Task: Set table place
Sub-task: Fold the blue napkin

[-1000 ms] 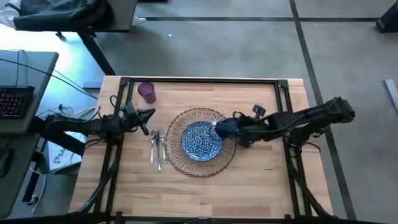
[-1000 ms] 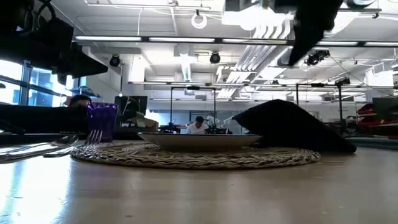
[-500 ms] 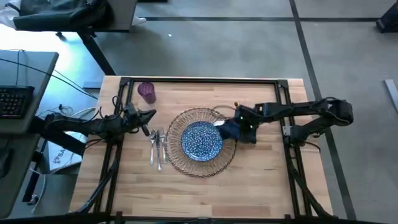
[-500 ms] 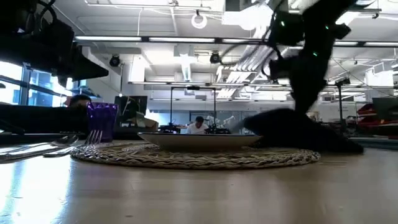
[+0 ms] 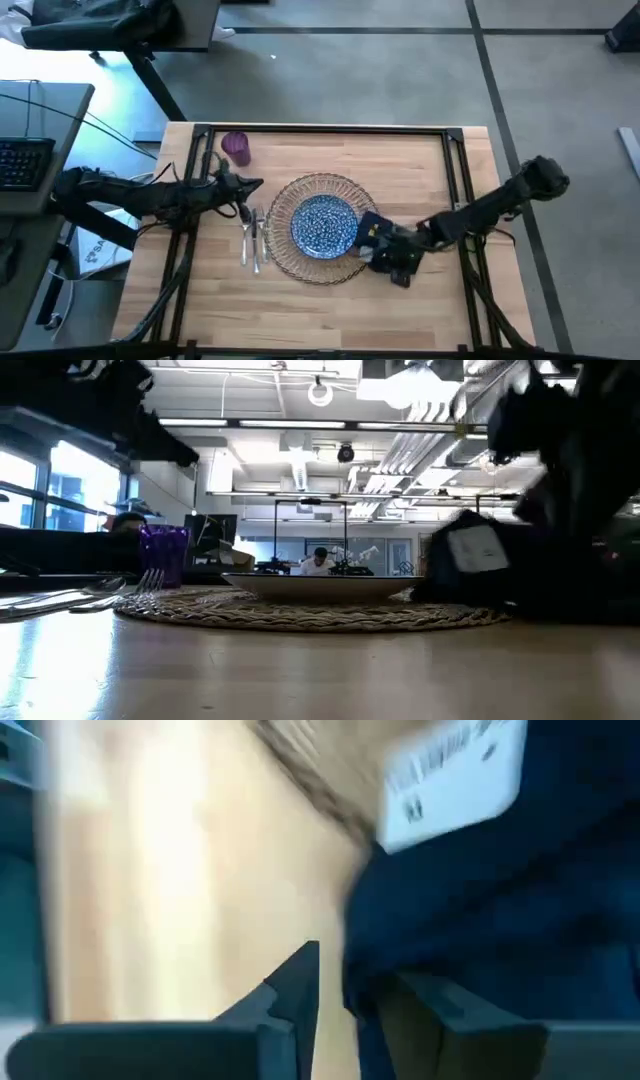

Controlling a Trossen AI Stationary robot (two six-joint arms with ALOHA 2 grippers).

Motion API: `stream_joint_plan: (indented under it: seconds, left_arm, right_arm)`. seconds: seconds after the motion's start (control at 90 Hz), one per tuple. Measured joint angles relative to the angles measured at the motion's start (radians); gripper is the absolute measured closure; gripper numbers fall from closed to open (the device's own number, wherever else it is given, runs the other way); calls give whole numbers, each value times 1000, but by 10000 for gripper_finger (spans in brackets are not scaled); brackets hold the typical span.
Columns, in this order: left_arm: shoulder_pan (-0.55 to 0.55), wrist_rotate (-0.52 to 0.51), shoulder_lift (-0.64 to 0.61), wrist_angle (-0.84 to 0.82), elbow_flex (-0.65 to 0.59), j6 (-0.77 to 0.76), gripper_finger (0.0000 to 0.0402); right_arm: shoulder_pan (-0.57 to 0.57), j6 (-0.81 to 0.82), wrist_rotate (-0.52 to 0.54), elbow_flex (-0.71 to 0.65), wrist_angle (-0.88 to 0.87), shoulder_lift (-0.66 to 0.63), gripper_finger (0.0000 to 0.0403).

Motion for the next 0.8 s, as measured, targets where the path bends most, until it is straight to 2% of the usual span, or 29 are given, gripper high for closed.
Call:
stream_joint_plan:
  seconds: [0.089, 0.2, 0.333, 0.478, 0.622, 0.722, 0.8]
  left_arm:
    - [-11, 57, 113, -3, 77, 15, 402]
    - [-63, 121, 248, 0, 167, 17, 402]
    - [-148, 130, 401, 0, 257, 32, 402]
    - [-226, 131, 539, 8, 334, -32, 402]
    - [-263, 213, 653, 20, 385, -150, 402]
    - [-275, 280, 722, 51, 398, -194, 402]
    - [-283, 289, 771, 91, 398, -202, 402]
  right_arm:
    - [42, 8, 93, 37, -13, 0, 330]
    - [96, 29, 123, 84, -74, 0, 330]
    - [159, 85, 168, 129, -137, 1, 324]
    - [217, 124, 299, 155, -177, 47, 310]
    - [202, 147, 361, 178, -171, 115, 308]
    - [157, 84, 375, 206, -173, 160, 308]
    - [106, 63, 376, 235, -167, 191, 307]
